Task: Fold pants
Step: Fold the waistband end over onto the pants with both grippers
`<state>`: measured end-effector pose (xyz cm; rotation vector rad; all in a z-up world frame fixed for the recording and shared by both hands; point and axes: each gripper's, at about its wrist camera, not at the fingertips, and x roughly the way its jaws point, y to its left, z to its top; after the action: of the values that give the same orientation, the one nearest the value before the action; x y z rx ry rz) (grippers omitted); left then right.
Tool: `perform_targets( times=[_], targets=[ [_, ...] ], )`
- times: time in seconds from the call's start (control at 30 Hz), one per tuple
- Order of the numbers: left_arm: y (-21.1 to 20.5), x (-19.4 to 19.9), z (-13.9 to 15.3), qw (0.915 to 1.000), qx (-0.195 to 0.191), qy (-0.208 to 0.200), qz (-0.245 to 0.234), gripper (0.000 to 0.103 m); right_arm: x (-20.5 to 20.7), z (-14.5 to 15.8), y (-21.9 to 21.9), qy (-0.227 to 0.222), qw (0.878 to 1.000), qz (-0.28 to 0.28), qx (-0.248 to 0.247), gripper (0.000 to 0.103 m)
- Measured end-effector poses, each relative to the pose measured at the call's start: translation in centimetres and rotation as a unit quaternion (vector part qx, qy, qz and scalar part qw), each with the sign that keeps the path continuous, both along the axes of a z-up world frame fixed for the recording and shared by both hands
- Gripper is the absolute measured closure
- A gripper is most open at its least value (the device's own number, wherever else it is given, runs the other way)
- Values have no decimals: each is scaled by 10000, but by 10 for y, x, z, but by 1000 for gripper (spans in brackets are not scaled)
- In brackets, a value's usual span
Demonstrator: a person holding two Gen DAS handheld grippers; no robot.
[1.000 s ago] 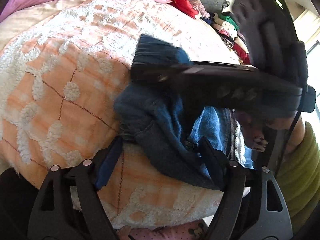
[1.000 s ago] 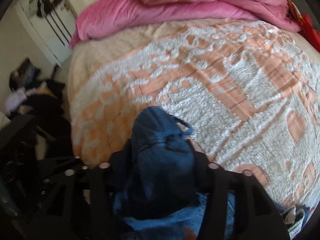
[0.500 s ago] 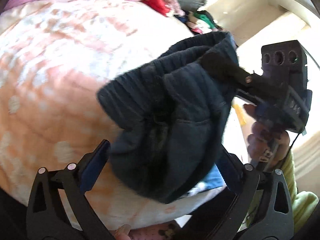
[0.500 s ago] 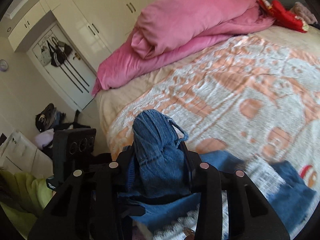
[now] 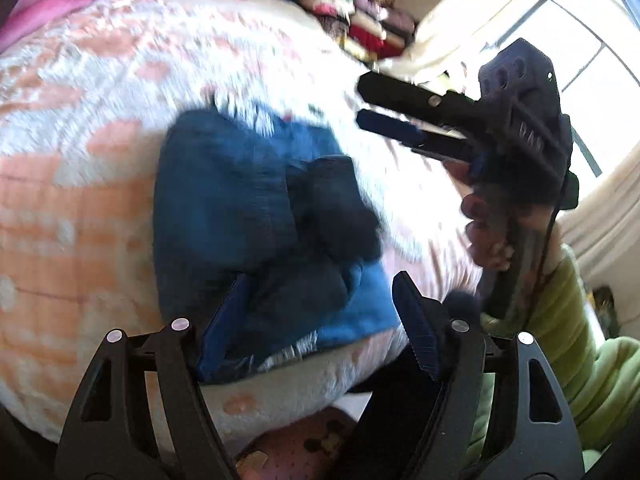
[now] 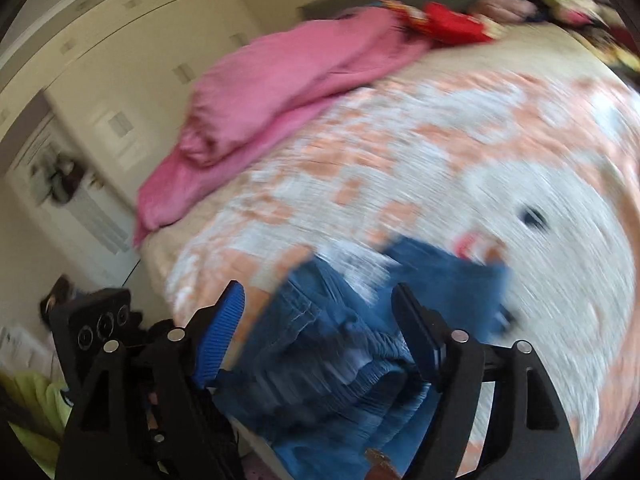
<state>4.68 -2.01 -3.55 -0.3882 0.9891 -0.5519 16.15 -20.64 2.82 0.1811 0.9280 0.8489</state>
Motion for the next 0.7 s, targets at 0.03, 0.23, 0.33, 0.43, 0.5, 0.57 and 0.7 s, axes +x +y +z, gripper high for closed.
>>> perform_targets(
  times=[0.03, 0.23, 0.33, 0.43, 0.5, 0.57, 0.7],
  targets=[
    [-3, -1, -5, 9999, 87, 56, -26, 36, -2, -8, -10, 127, 9998, -118, -69, 22],
    [-10, -3, -9, 9992, 385, 19, -75, 35, -11, -41, -19, 543, 9975, -308, -329, 16],
    [-17, 0, -7, 9987, 505, -22, -71, 35, -11, -55, 5, 687, 9956, -50, -639, 51],
    [-26, -4, -5, 9978, 658, -78, -62, 33, -17, -46, 20, 495, 9972, 94, -547, 60],
    [-26, -7, -5, 9976, 677, -103, -77, 32, -21, -34, 18, 316, 9987, 105, -374, 61],
    [-28, -6, -6, 9975, 692, -137, -104, 32, -20, -37, 12, 256, 9980, -15, -586, 61],
    [-30, -6, -5, 9975, 667, -135, -168, 32, -16, -52, 2, 552, 9949, -186, -828, 51]
  ],
)
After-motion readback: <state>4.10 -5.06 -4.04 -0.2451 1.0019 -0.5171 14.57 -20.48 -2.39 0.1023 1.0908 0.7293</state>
